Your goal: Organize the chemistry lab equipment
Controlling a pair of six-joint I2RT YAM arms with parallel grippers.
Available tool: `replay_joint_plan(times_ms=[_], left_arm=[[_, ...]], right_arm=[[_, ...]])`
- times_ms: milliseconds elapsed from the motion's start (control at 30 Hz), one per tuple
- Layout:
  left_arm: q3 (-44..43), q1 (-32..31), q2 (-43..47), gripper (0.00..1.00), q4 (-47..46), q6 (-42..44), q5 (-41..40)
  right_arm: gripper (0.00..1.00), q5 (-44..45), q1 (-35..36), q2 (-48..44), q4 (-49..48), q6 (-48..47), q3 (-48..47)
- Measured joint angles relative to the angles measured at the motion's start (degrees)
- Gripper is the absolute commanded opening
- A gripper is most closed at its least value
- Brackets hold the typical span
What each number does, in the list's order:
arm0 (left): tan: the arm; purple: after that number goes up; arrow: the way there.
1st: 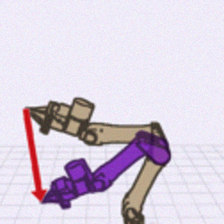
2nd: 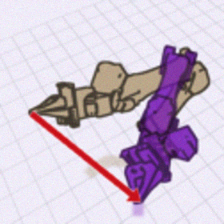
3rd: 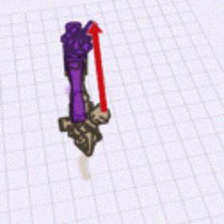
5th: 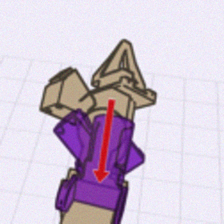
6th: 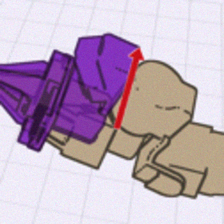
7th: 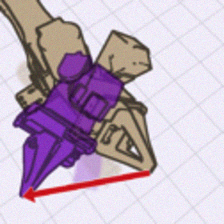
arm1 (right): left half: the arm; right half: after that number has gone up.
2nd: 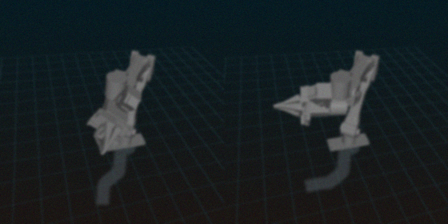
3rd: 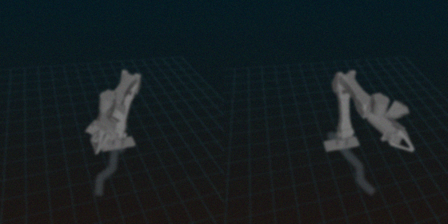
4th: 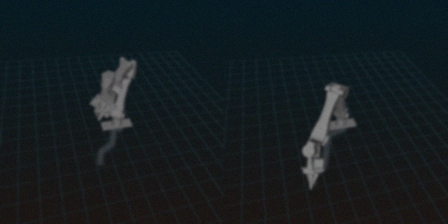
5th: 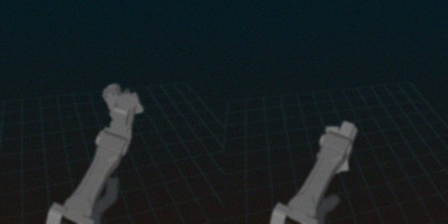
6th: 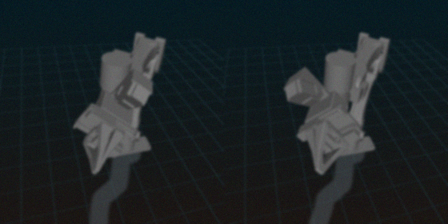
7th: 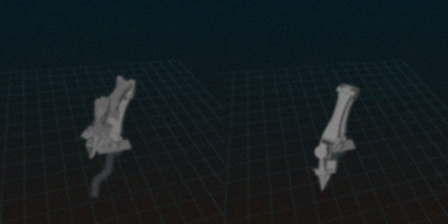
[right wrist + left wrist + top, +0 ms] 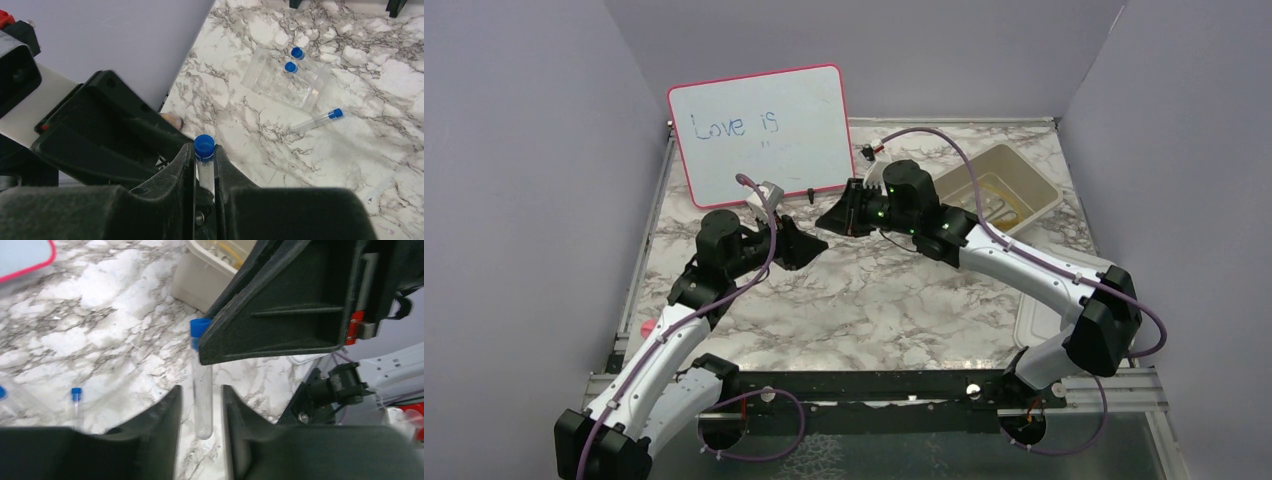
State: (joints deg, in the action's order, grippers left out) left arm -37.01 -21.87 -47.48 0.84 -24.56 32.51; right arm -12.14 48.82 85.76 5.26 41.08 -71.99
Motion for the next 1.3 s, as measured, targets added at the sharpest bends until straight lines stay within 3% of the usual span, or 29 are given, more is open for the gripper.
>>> replay_joint_plan(times_ms=[67,133,533,700,1000,1300], left_arm=[[-0.57,-0.02,0.11,0.58,1.79,0.20,-1.62],[-1.77,-0.11,0.15,0.61,4.66,0.81,-5.31],[-7.93,-0.11,4.46,0.62,13.60,2.91,-42.27],[-8.13,0.15,4.59,0.62,14.69,3.63,-51.41],[-8.15,8.22,1.51,0.62,16.55,2.45,-50.90],[-8.17,12.07,-0.44,0.62,16.65,1.40,-44.46]], right_arm=[[0.14,0.07,-0.09,0.02,-1.38,-1.51,0.09],[0.14,0.63,-0.09,0.02,-4.35,-4.26,0.68],[0.14,5.16,-0.07,6.38,-30.21,-27.43,9.81],[0.14,5.99,0.63,10.01,-38.62,-32.70,13.14],[0.14,9.35,4.00,16.76,-51.36,-39.28,14.95],[0.14,11.93,7.17,24.41,-53.79,-41.99,13.38]])
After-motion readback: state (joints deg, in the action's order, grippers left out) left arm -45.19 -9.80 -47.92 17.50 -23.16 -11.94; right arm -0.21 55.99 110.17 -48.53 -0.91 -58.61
